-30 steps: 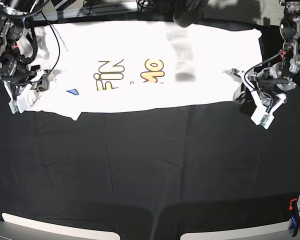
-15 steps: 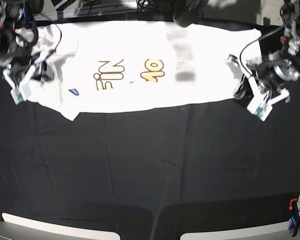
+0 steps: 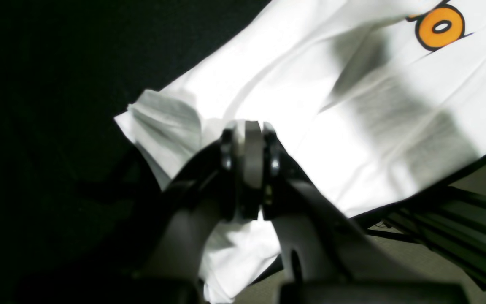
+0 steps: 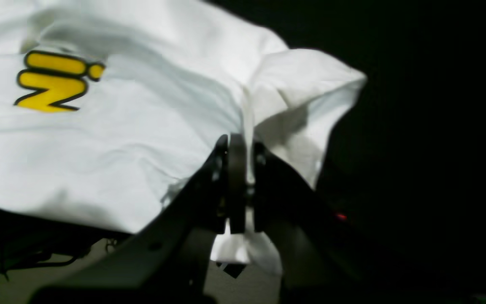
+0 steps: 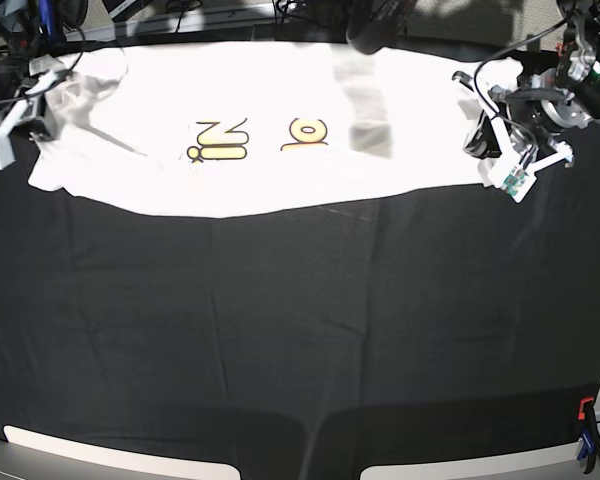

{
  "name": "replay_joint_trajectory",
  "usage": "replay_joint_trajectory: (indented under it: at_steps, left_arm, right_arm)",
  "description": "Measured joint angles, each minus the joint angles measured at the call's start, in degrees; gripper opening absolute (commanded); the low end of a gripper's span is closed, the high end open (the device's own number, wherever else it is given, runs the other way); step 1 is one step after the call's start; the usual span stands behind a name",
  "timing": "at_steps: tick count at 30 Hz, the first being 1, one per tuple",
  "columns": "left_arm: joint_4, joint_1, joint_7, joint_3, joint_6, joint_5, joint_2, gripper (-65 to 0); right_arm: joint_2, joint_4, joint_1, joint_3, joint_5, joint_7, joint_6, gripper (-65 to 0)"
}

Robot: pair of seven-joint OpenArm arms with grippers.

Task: Layout the t-shirt on the table in an organized manner, then fold the t-shirt properly
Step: 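Pull the folded edge taut and release with both grippers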

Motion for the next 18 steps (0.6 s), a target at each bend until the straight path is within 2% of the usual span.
replay_joint_trajectory:
  at_steps: [4,6,11,16,18]
  left_arm:
    - [0.0,0.1,3.2,0.0,-0.8,0.1,0.0,-65.0]
    - [0.0,0.1,4.3,0.0,-2.8,0.0,0.0,-65.0]
    - [0.0,0.2,4.9,0.0,-4.8,0.2,0.0,-65.0]
    - [0.0,0.3,4.9,0.0,-5.0,7.7,0.0,-65.0]
    - [0.0,0.3,4.9,0.0,-5.0,8.8,0.0,-65.0]
  right_arm:
    - [0.0,0.0,0.0,0.7,-0.6,-1.5,0.0,-65.0]
    - [0.0,0.0,0.0,0.7,-3.5,-1.5,0.0,-65.0]
    - [0.0,0.0,0.0,0.7,-8.6,-1.5,0.0,-65.0]
    - [0.0,0.0,0.0,0.7,-8.7,-1.5,0.0,-65.0]
    - [0.0,0.0,0.0,0.7,-8.7,-1.5,0.0,-65.0]
